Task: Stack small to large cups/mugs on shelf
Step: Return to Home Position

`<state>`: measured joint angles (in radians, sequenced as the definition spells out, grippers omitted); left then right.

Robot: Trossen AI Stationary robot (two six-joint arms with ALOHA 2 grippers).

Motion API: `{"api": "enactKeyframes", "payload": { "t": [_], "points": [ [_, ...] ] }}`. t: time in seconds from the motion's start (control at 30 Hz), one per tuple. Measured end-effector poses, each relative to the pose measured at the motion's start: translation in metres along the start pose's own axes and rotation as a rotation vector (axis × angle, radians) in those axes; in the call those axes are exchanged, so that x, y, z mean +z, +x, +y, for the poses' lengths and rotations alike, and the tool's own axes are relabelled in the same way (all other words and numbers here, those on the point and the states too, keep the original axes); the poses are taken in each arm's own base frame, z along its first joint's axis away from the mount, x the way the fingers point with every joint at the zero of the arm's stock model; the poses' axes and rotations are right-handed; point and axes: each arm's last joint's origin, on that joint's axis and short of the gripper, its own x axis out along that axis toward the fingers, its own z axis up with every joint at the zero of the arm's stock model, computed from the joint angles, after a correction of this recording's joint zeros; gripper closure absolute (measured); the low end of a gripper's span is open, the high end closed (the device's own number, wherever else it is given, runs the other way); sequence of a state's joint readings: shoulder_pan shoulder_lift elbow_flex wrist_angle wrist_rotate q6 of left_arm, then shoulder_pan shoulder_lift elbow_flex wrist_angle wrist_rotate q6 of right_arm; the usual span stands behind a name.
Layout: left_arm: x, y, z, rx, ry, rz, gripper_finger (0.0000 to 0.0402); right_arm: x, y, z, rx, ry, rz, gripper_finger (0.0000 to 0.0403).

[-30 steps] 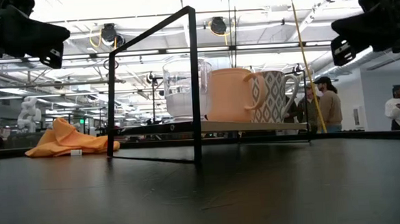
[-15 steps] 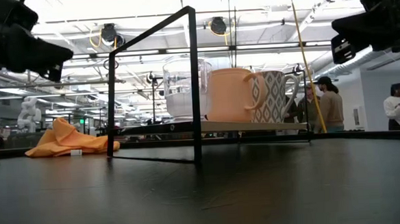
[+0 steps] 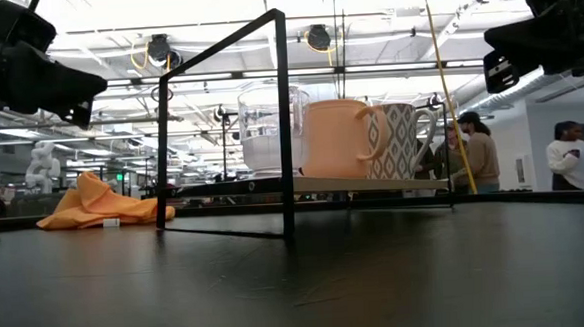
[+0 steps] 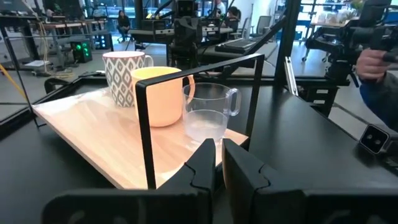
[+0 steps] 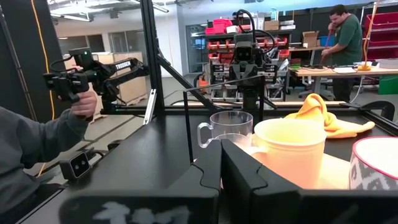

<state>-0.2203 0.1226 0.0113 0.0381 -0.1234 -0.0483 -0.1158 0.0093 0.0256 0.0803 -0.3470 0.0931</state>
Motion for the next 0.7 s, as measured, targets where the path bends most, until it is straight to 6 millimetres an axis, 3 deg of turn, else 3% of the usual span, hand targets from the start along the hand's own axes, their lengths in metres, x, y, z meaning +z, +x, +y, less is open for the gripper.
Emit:
{"api": "enactKeyframes", "payload": {
  "t": [0.7],
  "points": [
    [-0.0006, 0.0, -0.002, -0.07, -0.018, 0.006, 0.0371, 0.0005, 0.0, 0.0, 0.0, -0.009, -0.005, 0.0403]
  ]
}}
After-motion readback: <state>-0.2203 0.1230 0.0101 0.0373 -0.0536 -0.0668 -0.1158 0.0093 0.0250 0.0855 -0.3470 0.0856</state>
